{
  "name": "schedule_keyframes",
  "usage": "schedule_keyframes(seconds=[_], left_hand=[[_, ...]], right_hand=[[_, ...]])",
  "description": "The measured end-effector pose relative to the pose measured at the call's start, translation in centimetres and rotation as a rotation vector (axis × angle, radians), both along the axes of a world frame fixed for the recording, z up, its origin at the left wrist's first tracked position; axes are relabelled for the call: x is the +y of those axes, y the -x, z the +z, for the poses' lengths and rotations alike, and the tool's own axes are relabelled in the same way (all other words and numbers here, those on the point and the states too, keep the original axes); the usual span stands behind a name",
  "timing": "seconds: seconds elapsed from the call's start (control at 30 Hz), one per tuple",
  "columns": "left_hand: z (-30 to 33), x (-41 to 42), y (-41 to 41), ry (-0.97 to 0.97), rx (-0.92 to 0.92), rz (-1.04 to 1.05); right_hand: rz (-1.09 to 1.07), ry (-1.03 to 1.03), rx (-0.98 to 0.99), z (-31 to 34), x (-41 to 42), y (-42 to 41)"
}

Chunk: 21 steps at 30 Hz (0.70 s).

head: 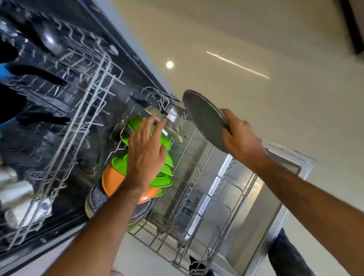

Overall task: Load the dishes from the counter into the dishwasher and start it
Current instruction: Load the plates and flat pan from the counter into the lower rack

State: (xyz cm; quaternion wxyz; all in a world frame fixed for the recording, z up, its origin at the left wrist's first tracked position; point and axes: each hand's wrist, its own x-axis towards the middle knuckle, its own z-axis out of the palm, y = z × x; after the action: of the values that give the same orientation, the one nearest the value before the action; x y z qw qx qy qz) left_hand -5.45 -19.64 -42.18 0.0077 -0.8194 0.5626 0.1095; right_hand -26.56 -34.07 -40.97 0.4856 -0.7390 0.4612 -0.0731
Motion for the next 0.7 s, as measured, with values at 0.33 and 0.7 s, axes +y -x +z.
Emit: schedule_keyframes(seconds=[0.33,0.7], left_hand=[[-2.2,-3.9,-2.6,-0.228,-0.235,-0.093],[-2.9,-2.2,-3.8,-0.182,-0.226,-0.105]], right_hand=[[0.186,0.073,-0.067,-3.6,-4.5,-8.9],[0.297,0.17,0.0,-6.5,-2.9,-15.7]])
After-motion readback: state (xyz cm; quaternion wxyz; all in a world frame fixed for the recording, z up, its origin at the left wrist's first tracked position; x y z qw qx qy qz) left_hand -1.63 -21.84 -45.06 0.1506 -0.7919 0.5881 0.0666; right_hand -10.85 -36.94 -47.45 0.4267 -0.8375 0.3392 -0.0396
